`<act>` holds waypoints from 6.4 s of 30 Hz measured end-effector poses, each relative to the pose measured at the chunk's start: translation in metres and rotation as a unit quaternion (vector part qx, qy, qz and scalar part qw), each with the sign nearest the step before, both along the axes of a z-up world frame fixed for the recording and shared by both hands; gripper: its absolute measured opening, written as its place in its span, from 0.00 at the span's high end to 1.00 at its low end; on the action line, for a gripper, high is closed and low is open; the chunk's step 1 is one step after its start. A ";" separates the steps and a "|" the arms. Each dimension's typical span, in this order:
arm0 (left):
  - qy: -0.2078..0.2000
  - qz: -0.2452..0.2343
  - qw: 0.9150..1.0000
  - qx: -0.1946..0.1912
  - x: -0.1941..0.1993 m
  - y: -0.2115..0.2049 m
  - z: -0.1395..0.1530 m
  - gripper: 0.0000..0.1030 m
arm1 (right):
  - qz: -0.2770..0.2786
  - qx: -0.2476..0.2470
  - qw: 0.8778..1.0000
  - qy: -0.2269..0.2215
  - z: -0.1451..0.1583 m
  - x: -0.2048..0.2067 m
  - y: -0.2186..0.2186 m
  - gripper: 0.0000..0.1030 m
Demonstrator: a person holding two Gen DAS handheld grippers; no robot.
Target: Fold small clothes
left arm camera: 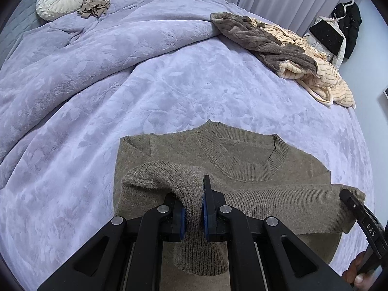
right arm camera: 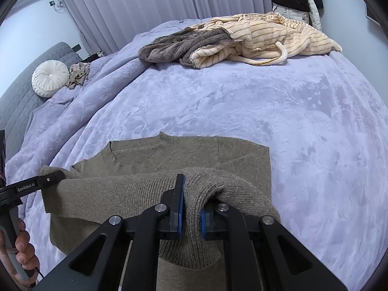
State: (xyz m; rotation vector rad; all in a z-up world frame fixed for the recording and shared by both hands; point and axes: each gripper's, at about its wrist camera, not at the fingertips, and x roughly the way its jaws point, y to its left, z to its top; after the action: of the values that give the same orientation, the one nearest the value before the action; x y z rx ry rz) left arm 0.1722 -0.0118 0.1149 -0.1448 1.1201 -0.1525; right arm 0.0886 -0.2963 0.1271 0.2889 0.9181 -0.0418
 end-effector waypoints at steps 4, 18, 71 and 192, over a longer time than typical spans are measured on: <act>0.007 -0.001 1.000 0.001 0.009 -0.003 -0.007 0.89 | -0.004 0.002 1.000 0.005 -0.005 0.006 -0.003 0.90; 0.058 -0.010 0.998 -0.002 0.040 -0.009 -0.054 0.87 | -0.019 0.018 0.999 0.047 -0.042 0.033 -0.018 0.88; -0.003 0.091 0.979 -0.182 0.088 0.055 -0.037 0.03 | -0.025 0.067 0.997 0.015 -0.055 0.069 -0.048 0.36; -0.032 -0.084 0.994 -0.060 -0.132 -0.027 0.013 0.76 | 0.261 0.014 0.957 0.122 0.014 0.128 0.213 0.81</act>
State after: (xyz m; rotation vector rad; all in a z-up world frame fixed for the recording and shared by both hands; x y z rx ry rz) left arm 0.0404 -0.0391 0.1284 -0.1524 1.0597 -0.3718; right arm 0.2164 -0.0836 0.1407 0.0598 1.2180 0.4329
